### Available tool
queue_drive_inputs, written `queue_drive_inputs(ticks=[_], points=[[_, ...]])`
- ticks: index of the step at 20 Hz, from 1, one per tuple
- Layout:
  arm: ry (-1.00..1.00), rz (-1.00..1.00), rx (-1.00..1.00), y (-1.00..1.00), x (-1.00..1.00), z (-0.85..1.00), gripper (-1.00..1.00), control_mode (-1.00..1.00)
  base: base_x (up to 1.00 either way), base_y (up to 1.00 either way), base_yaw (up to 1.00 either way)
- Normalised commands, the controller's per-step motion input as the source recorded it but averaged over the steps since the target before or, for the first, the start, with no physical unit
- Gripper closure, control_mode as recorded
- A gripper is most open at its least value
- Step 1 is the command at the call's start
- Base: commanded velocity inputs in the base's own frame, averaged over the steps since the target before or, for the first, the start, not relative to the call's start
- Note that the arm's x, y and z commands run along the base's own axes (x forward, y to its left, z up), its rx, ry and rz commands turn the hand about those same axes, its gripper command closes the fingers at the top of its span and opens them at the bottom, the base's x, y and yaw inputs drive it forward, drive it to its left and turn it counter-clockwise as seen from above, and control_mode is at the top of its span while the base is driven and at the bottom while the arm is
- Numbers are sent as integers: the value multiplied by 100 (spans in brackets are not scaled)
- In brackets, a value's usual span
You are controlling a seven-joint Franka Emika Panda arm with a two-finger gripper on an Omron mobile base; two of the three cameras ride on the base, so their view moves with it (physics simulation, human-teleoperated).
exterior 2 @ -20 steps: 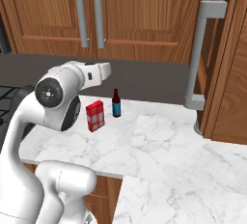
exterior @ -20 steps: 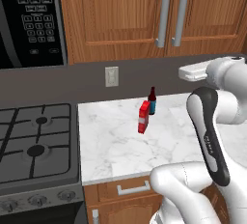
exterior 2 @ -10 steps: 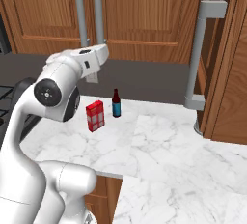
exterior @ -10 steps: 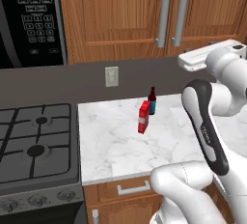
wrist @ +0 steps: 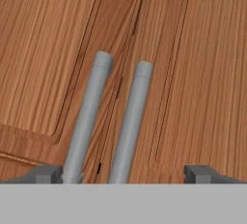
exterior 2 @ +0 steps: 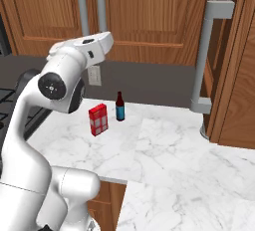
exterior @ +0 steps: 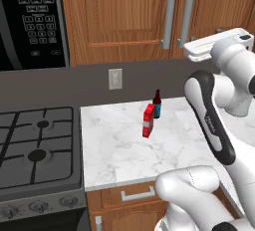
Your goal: Pick the pan from the cabinet and place it on the stove. Then turn on the stove burner for the pan.
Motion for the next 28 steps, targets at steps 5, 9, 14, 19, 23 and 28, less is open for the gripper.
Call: queue_drive_inputs(ticks=[5,9,14,19,23,28], points=[[0,0,1,0,16,16,-100,-100,0,0,0],[0,0,3,0,20,11,-100,-100,0,0,0],[0,0,5,0,21,2,-100,-100,0,0,0],[0,0,5,0,25,0,-100,-100,0,0,0],[0,0,5,0,31,0,-100,-100,0,0,0],[-2,0,2,0,36,0,-100,-100,0,0,0]])
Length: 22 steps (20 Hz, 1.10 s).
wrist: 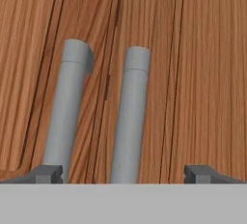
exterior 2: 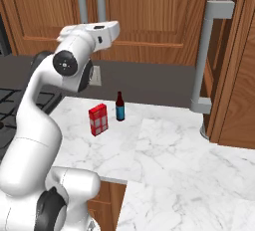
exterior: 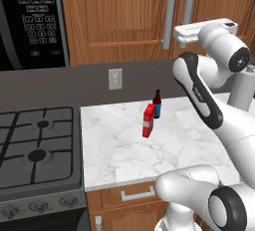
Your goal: Pick the pan from the cabinet and place it on the stove. Then turn on the stove burner for the pan.
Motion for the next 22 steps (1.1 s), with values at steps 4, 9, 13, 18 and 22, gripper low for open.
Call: queue_drive_inputs(ticks=[4,9,13,18,22], points=[[-5,0,1,0,31,0,-100,-100,0,0,0],[-4,0,1,0,27,0,-100,-100,0,0,0],[-3,0,1,0,23,0,-100,-100,0,0,0],[0,0,1,0,19,0,-100,-100,0,0,0],[0,0,0,0,18,0,-100,-100,0,0,0]])
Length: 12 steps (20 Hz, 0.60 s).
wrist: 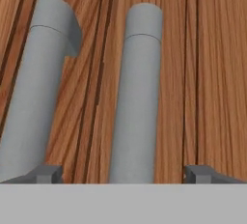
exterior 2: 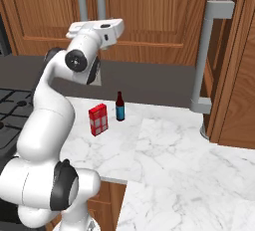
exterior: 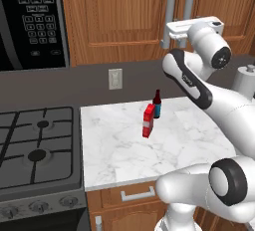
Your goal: Pick the pan from the cabinet and place it on the stove. Then turn on the stove burner for the pan.
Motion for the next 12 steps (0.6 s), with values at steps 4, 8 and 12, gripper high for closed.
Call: queue_drive_inputs(ticks=[4,8,12], points=[[0,0,0,0,20,0,-100,-100,0,0,0],[0,0,0,0,20,0,-100,-100,0,0,0],[0,0,0,0,18,0,100,-100,0,0,0]])
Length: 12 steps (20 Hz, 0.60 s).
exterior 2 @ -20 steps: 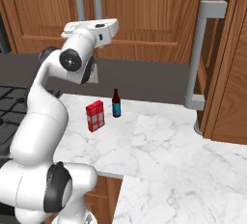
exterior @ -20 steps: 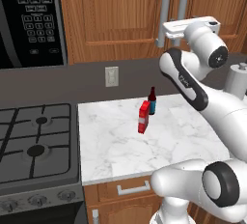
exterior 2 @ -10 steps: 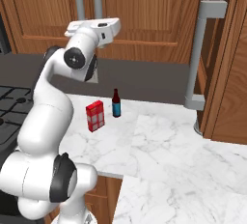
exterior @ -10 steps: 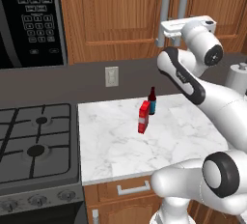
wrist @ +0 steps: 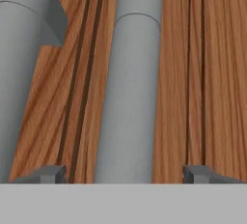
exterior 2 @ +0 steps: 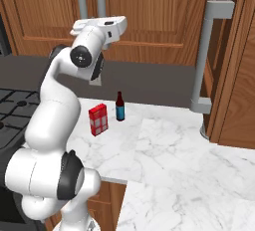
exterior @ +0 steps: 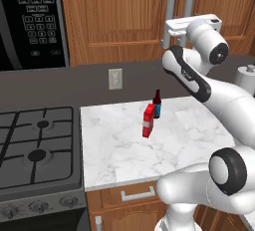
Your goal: Pick the pan from the cabinet and place it on the stove. Then turn on the stove burner for the pan.
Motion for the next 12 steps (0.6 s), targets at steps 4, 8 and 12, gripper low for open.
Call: queue_drive_inputs(ticks=[4,8,12], points=[[0,0,0,1,12,0,100,-100,0,0,0],[0,0,0,2,10,-2,100,-100,0,0,0],[2,0,0,7,0,-1,100,-100,0,0,0]])
